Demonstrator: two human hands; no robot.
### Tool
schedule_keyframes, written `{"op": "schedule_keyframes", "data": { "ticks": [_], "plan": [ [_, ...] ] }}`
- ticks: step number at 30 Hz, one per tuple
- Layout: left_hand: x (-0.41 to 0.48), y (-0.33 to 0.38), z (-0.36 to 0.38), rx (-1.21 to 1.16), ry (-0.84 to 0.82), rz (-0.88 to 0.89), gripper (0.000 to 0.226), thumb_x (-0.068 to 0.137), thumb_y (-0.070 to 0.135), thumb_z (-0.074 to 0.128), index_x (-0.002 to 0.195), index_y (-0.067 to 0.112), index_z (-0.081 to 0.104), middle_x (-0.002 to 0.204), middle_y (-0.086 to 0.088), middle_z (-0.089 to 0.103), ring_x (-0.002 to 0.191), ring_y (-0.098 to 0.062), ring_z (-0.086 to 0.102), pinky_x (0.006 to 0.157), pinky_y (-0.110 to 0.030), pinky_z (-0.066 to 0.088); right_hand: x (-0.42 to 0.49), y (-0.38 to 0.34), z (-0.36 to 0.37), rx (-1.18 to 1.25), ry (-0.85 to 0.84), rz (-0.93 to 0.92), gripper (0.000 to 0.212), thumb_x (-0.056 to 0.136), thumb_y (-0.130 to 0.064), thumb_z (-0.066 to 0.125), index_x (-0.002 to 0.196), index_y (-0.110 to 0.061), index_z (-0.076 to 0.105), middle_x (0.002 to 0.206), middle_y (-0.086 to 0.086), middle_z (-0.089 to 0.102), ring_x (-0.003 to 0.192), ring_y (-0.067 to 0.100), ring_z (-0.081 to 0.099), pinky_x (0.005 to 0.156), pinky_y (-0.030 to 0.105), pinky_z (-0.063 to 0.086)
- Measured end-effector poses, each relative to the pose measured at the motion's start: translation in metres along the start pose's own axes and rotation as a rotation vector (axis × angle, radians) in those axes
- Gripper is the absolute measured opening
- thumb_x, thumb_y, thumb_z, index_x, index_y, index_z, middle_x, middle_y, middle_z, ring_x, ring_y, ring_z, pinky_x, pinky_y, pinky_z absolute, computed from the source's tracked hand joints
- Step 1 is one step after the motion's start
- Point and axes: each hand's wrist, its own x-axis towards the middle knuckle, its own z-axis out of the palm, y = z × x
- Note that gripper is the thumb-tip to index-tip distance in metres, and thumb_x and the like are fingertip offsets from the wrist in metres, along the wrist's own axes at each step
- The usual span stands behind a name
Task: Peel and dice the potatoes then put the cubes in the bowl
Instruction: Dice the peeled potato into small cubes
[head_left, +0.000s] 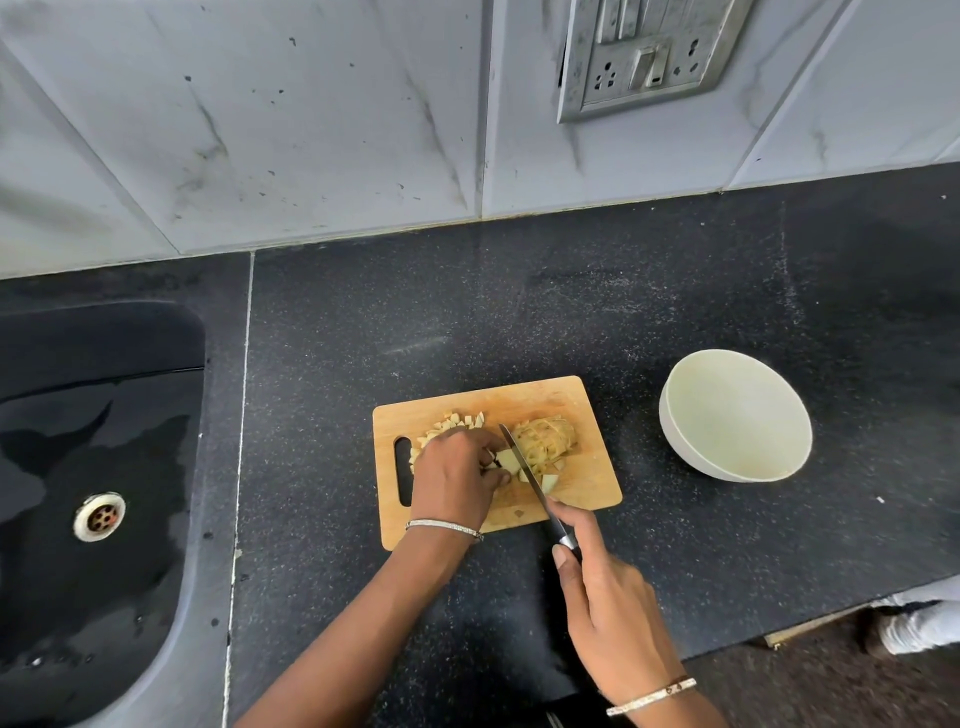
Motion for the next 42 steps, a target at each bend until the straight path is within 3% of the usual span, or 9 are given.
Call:
{"op": "schedule_keyframes", "data": {
  "ticks": [2,8,12,19,25,31,39,42],
  "plan": [
    [0.001,0.001,-0.001,0.010,-0.007,0.011,0.031,0.074,0.025,0.082,0.104,0.024,0.072,0.087,0.006,0.069,0.081,-0.012,0.062,0.066,-0.021,0.039,-0.001,0.001,-0.001,-0.006,0.014,0.009,0.052,0.103,-0.030,0.039,0.142,-0.054,0.016,0.057,-0.015,0.044,0.051,0.009,0.045,0.046,0.027,0.034],
    [0.003,0.000,-0.003,0.023,-0.036,0.016,0.034,0.074,0.030,0.082,0.105,0.025,0.071,0.087,0.007,0.068,0.084,-0.013,0.062,0.069,-0.025,0.043,-0.005,-0.002,-0.003,-0.051,0.020,0.035,0.050,0.102,-0.033,0.037,0.142,-0.052,0.014,0.065,-0.020,0.040,0.066,0.015,0.058,0.055,0.030,0.037],
    [0.002,0.000,-0.002,0.040,-0.037,0.025,0.034,0.074,0.032,0.081,0.105,0.024,0.070,0.088,0.007,0.068,0.084,-0.013,0.062,0.071,-0.025,0.043,-0.002,-0.003,-0.003,-0.047,-0.008,0.021,0.051,0.102,-0.030,0.040,0.142,-0.052,0.017,0.061,-0.017,0.042,0.054,0.009,0.045,0.054,0.032,0.041],
    [-0.001,-0.001,0.001,0.042,-0.003,0.020,0.032,0.075,0.029,0.081,0.105,0.022,0.071,0.091,0.004,0.070,0.085,-0.015,0.064,0.078,-0.031,0.052,-0.001,-0.005,-0.004,-0.047,0.011,0.027,0.052,0.102,-0.030,0.040,0.143,-0.051,0.016,0.060,-0.016,0.043,0.054,0.009,0.045,0.053,0.033,0.039],
    [-0.001,-0.002,0.002,0.022,0.017,0.014,0.029,0.076,0.025,0.079,0.104,0.022,0.072,0.091,0.004,0.071,0.086,-0.014,0.065,0.079,-0.031,0.052,-0.001,-0.002,-0.007,-0.129,0.046,0.022,0.048,0.102,-0.036,0.034,0.142,-0.053,0.014,0.085,-0.010,0.062,0.074,0.018,0.064,0.055,0.033,0.036],
    [0.001,-0.002,0.004,0.037,0.011,0.011,0.030,0.076,0.025,0.079,0.105,0.022,0.072,0.091,0.003,0.072,0.087,-0.017,0.066,0.080,-0.034,0.053,0.004,0.000,-0.011,-0.020,-0.021,-0.012,0.040,0.102,-0.034,0.040,0.137,-0.050,0.031,0.056,-0.011,0.042,0.053,0.009,0.045,0.052,0.029,0.036],
    [-0.002,-0.001,0.005,0.032,0.036,0.023,0.029,0.075,0.029,0.080,0.101,0.022,0.071,0.090,0.004,0.071,0.084,-0.016,0.065,0.076,-0.030,0.052,0.002,-0.002,-0.009,0.035,0.018,-0.045,0.042,0.102,-0.033,0.042,0.138,-0.052,0.030,0.058,-0.013,0.046,0.056,0.007,0.047,0.055,0.029,0.038],
    [-0.002,0.000,0.004,0.042,0.054,0.023,0.025,0.077,0.029,0.078,0.099,0.022,0.071,0.088,0.005,0.071,0.083,-0.015,0.065,0.074,-0.029,0.050,0.003,-0.002,-0.006,0.020,0.012,-0.044,0.041,0.103,-0.034,0.039,0.139,-0.051,0.029,0.059,-0.016,0.044,0.053,0.003,0.044,0.054,0.020,0.039]
  ]
}}
